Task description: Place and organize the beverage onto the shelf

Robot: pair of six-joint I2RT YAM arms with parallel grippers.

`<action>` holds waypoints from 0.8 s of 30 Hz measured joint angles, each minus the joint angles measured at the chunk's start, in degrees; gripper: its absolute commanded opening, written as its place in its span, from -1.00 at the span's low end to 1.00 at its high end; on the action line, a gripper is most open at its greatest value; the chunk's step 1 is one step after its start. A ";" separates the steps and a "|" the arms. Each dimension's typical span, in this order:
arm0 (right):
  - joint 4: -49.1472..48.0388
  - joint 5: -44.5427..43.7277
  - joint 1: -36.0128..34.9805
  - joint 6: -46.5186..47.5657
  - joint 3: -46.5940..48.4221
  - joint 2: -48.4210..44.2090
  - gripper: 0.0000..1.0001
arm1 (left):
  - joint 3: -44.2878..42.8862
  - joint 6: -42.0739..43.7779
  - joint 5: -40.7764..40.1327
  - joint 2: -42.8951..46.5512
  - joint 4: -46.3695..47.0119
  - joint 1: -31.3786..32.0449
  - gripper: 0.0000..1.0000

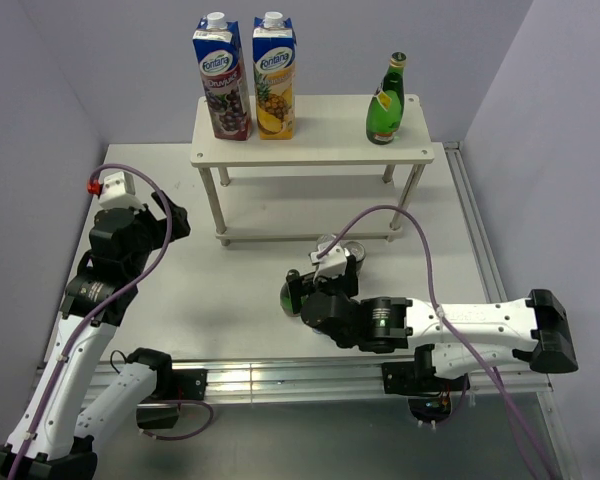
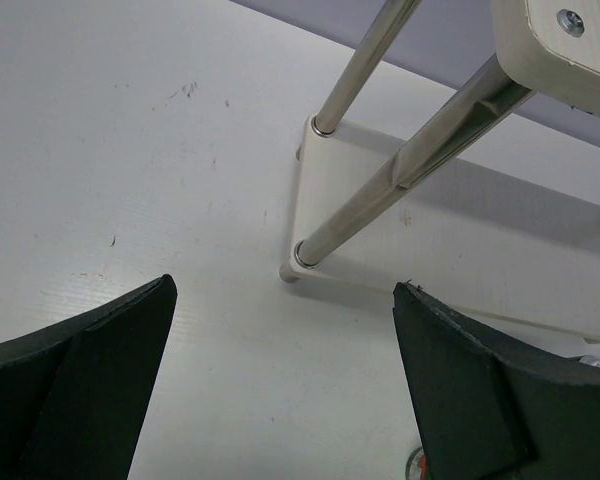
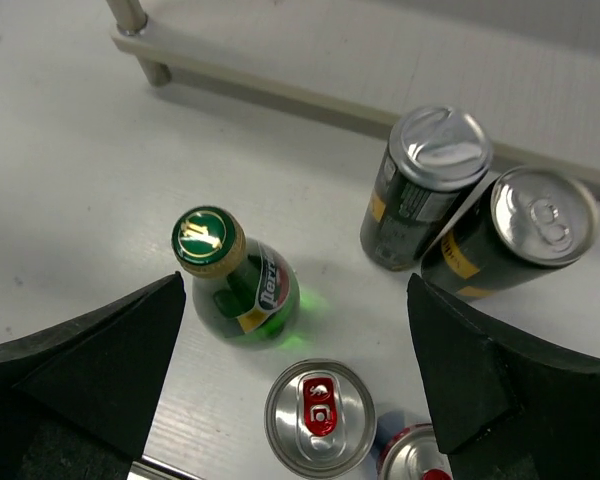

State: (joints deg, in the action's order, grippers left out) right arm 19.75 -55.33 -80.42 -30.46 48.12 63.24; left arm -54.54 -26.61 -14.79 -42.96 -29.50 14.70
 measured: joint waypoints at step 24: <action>-19.21 2.25 3.26 -3.78 -6.64 11.93 0.22 | 0.00 0.00 -0.04 -0.81 -0.15 0.00 0.93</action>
State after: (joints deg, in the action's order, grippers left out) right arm 0.54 -53.08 -77.17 -34.24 41.47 75.18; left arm -54.54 -26.61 -14.83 -43.77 -29.65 14.70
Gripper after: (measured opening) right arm 0.644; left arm 0.969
